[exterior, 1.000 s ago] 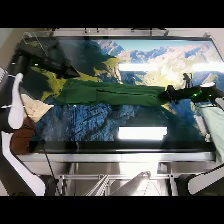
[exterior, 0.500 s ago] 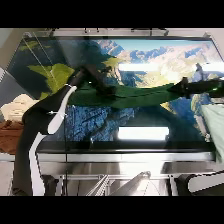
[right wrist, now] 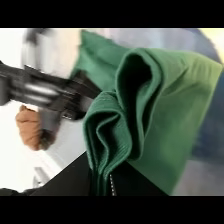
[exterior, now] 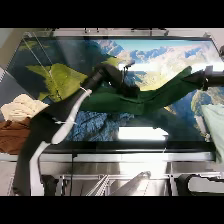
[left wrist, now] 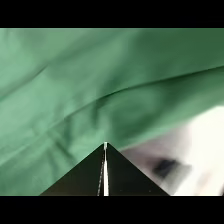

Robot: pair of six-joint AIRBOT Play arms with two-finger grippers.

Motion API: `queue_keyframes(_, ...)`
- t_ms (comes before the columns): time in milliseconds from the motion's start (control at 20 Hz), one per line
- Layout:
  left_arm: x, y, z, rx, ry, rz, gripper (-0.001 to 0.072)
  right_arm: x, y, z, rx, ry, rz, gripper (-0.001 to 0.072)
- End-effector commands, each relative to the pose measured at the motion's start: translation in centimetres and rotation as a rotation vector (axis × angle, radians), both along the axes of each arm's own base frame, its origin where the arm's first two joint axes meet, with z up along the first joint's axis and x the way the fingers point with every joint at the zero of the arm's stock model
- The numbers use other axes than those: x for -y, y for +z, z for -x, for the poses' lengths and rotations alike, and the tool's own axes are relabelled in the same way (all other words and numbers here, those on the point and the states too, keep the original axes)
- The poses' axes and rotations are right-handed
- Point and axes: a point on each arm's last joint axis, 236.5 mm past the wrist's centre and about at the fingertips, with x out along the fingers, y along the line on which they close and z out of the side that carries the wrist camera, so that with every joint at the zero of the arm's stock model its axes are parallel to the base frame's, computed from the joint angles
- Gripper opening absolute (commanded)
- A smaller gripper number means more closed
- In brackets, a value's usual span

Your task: Fold the shirts.

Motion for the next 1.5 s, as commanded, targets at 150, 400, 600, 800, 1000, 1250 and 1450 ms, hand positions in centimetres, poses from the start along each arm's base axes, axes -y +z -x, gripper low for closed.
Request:
queue_keyframes(150, -17.5, 17.1, -2.7, 0.14, 0.17, 0.105, 0.0017, -12.4, 4.1, -1.2, 0.129, 0.11, -0.072, 0.0021)
queue_keyframes(400, -30.4, 17.3, -1.7, 0.08, 0.358, 0.055, 0.0018, -27.1, -2.8, -4.8, 0.097, 0.092, -0.008, 0.0019)
queue_keyframes(600, -34.5, 12.1, -0.4, -0.029, 0.421, 0.041, 0.0018, -37.4, -9.5, -5.9, 0.045, 0.174, -0.004, 0.0025)
queue_keyframes(800, -35.1, 7.7, 0.7, -0.108, 0.441, 0.045, 0.0018, -42.9, -8.6, -4.1, 0.075, 0.296, -0.077, 0.0346)
queue_keyframes(1000, -35.0, 6.6, 1.7, -0.138, 0.422, 0.044, 0.0018, -37.1, -4.8, -3.4, 0.045, 0.412, -0.121, 0.0344)
queue_keyframes(1250, -34.7, 6.7, 2.6, -0.159, 0.385, 0.047, 0.0018, -24.2, -2.4, -3.9, -0.104, 0.417, -0.056, 0.0342)
queue_keyframes(1450, -34.6, 6.7, 3.1, -0.167, 0.366, 0.048, 0.0018, -13.7, -4.5, -3.9, -0.24, 0.3, 0.15, 0.0343)
